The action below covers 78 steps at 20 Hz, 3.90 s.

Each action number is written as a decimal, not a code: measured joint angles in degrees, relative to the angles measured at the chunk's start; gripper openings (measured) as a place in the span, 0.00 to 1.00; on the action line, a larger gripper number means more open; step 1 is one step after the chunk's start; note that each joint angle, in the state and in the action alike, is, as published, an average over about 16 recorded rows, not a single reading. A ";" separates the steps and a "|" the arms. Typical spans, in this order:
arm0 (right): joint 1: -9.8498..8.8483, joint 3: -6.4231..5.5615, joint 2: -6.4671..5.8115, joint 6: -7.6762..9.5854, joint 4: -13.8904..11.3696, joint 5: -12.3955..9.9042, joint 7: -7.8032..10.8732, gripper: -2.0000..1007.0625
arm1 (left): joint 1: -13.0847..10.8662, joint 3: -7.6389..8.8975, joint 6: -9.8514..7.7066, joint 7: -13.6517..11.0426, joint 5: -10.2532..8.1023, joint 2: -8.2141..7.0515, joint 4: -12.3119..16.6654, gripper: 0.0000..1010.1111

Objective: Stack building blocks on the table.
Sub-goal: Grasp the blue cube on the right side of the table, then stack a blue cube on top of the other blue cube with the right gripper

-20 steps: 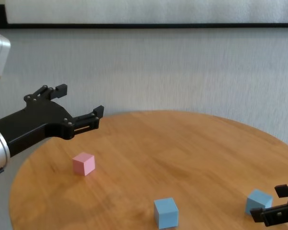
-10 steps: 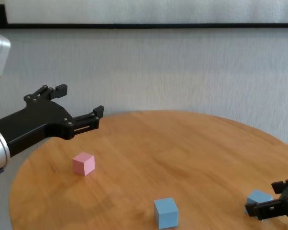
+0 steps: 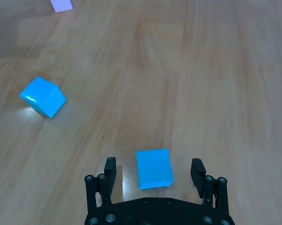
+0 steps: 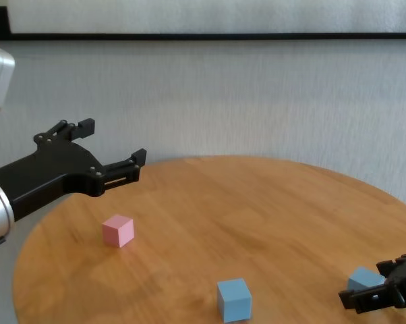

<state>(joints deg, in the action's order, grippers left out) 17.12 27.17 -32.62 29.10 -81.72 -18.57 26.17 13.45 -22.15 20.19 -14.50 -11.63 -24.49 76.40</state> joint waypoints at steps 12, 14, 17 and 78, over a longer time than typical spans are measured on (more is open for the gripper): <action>0.44 0.21 1.01 0.99 0.86 1.11 -0.06 1.00 | 0.00 0.00 0.00 0.00 0.00 0.00 0.00 0.99; 0.43 0.21 1.03 1.01 0.87 1.15 -0.07 0.99 | 0.00 0.00 0.00 0.00 0.00 0.00 0.00 0.99; 0.41 0.20 1.01 1.00 0.84 1.13 -0.06 0.96 | 0.00 0.00 0.00 0.00 0.00 0.00 0.00 0.99; -4.96 -1.36 8.12 13.48 -15.17 1.23 -5.68 0.36 | 0.00 0.00 0.00 0.00 0.00 0.00 0.01 0.99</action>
<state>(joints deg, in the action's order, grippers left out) 12.16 25.81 -24.50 42.58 -96.89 -17.35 20.49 13.46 -22.15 20.18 -14.50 -11.63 -24.50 76.40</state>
